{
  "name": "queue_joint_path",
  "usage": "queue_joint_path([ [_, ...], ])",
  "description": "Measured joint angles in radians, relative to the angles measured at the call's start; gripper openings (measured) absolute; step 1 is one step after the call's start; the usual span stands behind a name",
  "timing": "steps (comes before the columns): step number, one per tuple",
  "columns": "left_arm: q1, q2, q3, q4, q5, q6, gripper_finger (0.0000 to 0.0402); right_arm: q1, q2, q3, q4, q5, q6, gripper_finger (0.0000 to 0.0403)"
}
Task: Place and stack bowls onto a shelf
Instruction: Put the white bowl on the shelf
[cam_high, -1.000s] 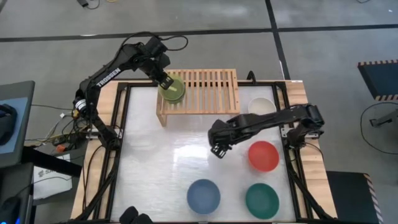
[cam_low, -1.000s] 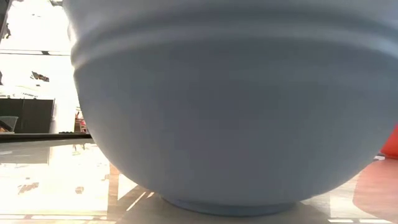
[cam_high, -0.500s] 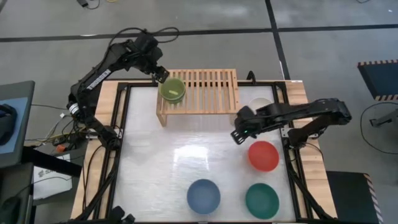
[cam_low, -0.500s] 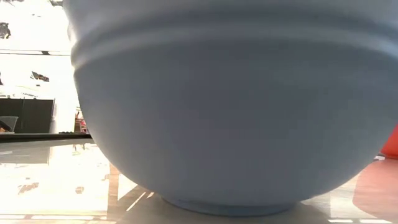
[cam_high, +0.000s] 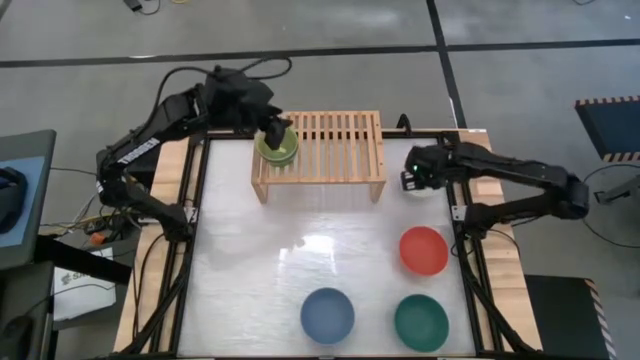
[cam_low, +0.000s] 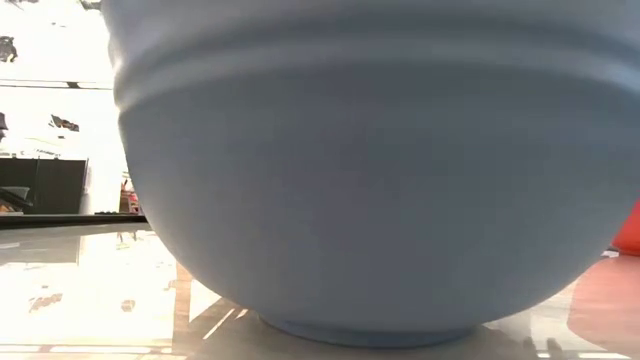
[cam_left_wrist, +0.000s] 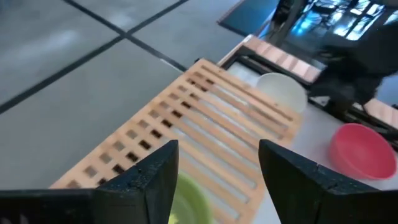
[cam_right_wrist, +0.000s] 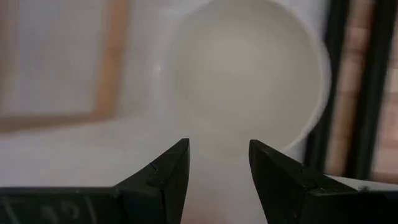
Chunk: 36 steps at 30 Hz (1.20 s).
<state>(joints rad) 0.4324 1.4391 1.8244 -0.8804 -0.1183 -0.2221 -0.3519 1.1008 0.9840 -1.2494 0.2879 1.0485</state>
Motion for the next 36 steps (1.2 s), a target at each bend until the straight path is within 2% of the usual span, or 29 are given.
queue_joint_path([
  [8,-0.117,0.002,0.0,0.016,-0.1,-0.065,0.0205,-0.302,0.0,-0.08,0.014,-0.007,-0.145,0.0191],
  [16,-0.148,0.003,0.0,0.024,-0.106,-0.032,0.0205,-0.477,0.006,-0.081,0.054,-0.048,-0.191,0.0191],
  [26,-0.148,0.003,-0.001,0.035,-0.102,0.041,0.0222,-0.522,0.097,-0.092,0.02,-0.079,-0.165,0.0193],
  [30,-0.148,0.003,-0.001,0.03,-0.08,0.079,0.0241,-0.537,0.096,-0.172,0.039,-0.116,-0.106,0.0194],
  [36,-0.148,0.003,-0.003,0.035,-0.077,0.144,0.0254,-0.56,0.096,-0.286,0.178,-0.157,-0.096,0.0193],
])
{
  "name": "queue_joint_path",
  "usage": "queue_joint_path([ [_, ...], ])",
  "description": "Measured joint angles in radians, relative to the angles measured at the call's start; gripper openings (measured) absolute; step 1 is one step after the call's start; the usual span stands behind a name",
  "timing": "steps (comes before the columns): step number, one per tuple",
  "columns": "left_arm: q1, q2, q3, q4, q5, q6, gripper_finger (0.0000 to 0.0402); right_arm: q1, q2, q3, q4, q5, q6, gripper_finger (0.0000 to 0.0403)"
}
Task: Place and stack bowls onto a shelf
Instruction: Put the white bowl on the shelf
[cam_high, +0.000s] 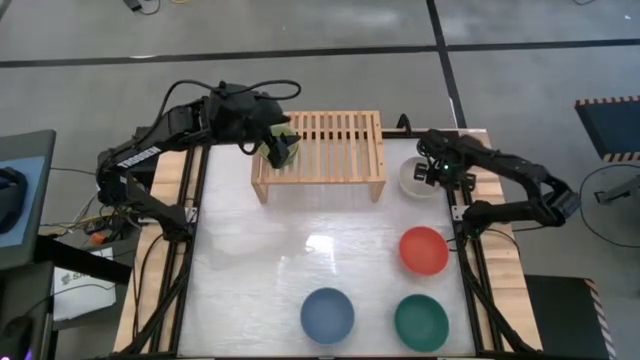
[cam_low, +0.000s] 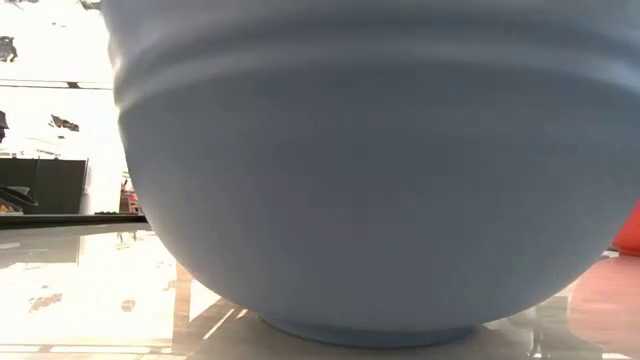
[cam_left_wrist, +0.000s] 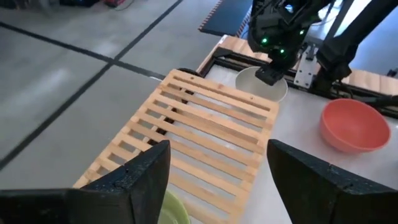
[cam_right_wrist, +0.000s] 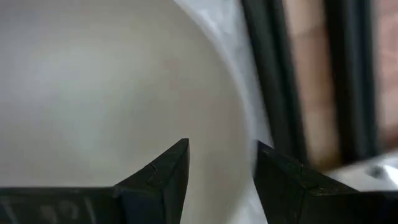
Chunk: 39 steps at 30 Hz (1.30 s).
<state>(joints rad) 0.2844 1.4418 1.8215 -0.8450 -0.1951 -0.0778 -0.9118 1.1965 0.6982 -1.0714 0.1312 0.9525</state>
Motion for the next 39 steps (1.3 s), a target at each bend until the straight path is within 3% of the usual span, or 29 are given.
queue_joint_path([
  [5,0.021,0.005,-0.037,0.072,0.019,0.009,0.0254,-0.016,0.0,-0.045,0.078,-0.002,-0.025,0.0163],
  [13,0.071,0.143,-0.04,0.226,0.108,0.007,0.0254,0.003,-0.099,-0.034,0.084,0.037,-0.071,0.0024],
  [20,0.08,0.275,-0.039,0.431,0.148,-0.002,0.0254,0.136,-0.31,0.08,-0.056,0.167,0.013,0.0033],
  [26,0.073,0.408,0.011,0.618,0.225,-0.058,0.0254,0.327,-0.412,0.211,-0.077,0.386,0.021,0.0024],
  [35,0.034,0.578,0.207,0.641,0.208,-0.041,0.0254,0.572,-0.323,0.313,0.006,0.643,-0.056,0.0024],
  [39,0.012,0.631,0.262,0.611,0.103,0.02,0.0254,0.645,-0.245,0.361,0.029,0.731,-0.077,0.0024],
])
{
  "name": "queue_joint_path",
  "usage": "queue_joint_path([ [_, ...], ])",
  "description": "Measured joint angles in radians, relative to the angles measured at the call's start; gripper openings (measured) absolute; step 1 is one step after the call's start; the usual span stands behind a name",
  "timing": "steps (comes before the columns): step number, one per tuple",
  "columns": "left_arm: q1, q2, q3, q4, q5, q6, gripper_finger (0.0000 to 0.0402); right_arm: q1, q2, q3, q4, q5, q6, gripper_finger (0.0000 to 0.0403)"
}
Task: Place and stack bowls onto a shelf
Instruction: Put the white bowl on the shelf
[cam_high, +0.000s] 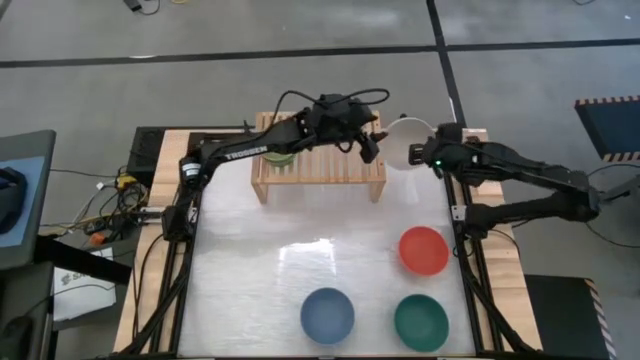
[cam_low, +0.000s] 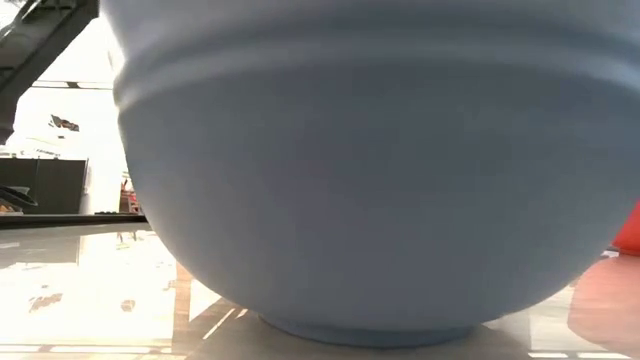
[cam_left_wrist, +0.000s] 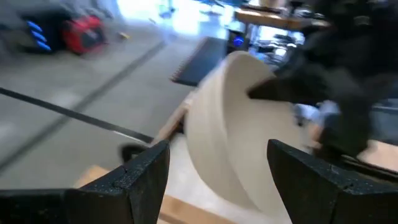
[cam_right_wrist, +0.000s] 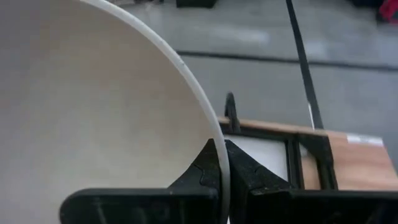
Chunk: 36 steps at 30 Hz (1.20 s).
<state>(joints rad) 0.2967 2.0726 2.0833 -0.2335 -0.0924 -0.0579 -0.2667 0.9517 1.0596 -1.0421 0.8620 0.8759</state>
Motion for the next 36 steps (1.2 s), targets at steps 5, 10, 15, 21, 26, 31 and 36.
queue_joint_path([
  [5,-0.015,0.007,0.01,-0.036,-0.144,0.063,0.0252,0.069,0.081,0.085,0.005,0.08,-0.056,0.0025],
  [10,-0.017,0.007,0.01,-0.041,-0.164,0.096,0.0208,0.094,0.149,0.159,0.011,0.114,-0.112,0.0028],
  [15,-0.016,0.007,0.01,-0.058,-0.168,0.092,0.011,0.099,0.202,0.209,0.017,0.113,-0.171,0.0034],
  [21,-0.006,0.007,0.01,-0.086,-0.194,0.091,0.0013,0.081,0.2,0.216,0.025,0.021,-0.17,0.0068],
  [26,0.009,0.005,0.052,-0.211,-0.172,0.083,0.0003,0.049,0.163,0.217,0.041,-0.173,-0.181,0.0125],
  [31,0.063,0.004,0.103,-0.353,-0.074,0.044,0.0,0.007,0.117,0.235,0.048,-0.363,-0.204,0.0194],
  [36,0.15,-0.002,0.118,-0.467,-0.018,0.005,0.0001,-0.012,0.085,0.272,0.007,-0.434,-0.21,0.0238],
])
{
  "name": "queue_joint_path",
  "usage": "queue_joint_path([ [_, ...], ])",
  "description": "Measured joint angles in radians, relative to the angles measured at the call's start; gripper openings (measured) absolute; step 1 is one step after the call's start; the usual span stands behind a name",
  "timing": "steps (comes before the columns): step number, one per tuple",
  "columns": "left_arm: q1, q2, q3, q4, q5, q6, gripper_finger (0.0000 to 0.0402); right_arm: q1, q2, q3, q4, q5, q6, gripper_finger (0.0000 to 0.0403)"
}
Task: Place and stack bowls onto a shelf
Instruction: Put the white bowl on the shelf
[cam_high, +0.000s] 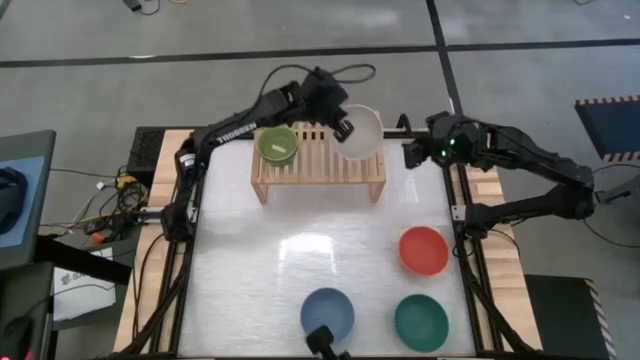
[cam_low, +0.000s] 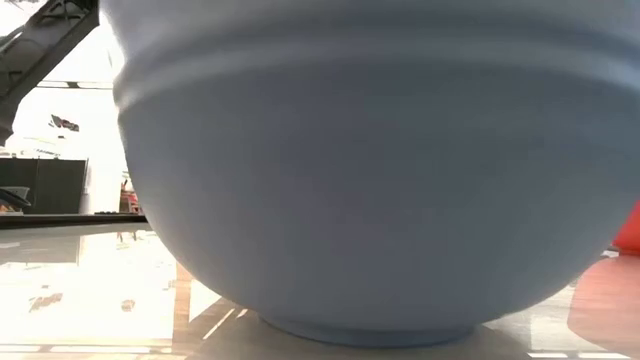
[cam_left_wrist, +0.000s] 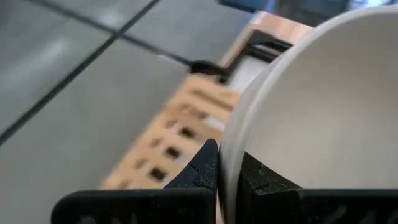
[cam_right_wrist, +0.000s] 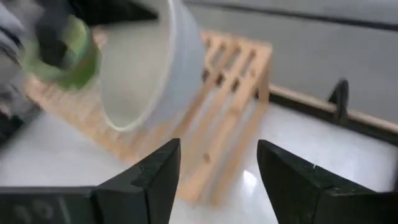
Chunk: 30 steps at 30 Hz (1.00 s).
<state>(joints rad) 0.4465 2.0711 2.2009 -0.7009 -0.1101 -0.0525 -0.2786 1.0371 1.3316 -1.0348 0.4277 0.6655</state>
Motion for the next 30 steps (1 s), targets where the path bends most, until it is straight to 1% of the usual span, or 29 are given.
queue_joint_path([
  [2,0.036,0.001,0.0,-0.047,0.032,-0.042,0.0001,0.0,-0.001,0.007,0.022,-0.009,0.008,0.0243],
  [6,0.088,0.008,0.0,-0.084,0.115,-0.119,0.0001,0.002,0.001,0.004,-0.022,-0.077,0.052,0.0243],
  [10,0.112,0.01,-0.001,-0.079,0.134,-0.134,0.0001,0.012,0.01,0.004,-0.126,-0.118,0.104,0.0244],
  [15,0.11,0.011,-0.001,-0.096,0.162,-0.123,0.0,0.042,0.017,0.004,-0.263,-0.173,0.158,0.0244],
  [17,0.103,0.02,-0.001,-0.097,0.165,-0.117,0.0,0.065,0.017,0.004,-0.304,-0.176,0.179,0.0244],
  [19,0.103,0.026,-0.001,-0.124,0.187,-0.118,0.0,0.091,0.017,0.004,-0.333,-0.182,0.198,0.0244],
  [25,0.095,0.027,-0.013,-0.166,0.18,-0.099,0.0,0.17,0.017,0.004,-0.355,-0.197,0.257,0.0244],
  [28,0.094,0.028,-0.013,-0.166,0.21,-0.099,0.0003,0.19,0.017,0.004,-0.355,-0.197,0.281,0.0244],
  [30,0.094,0.027,-0.013,-0.163,0.219,-0.1,0.0013,0.2,0.017,0.004,-0.356,-0.197,0.296,0.0244],
])
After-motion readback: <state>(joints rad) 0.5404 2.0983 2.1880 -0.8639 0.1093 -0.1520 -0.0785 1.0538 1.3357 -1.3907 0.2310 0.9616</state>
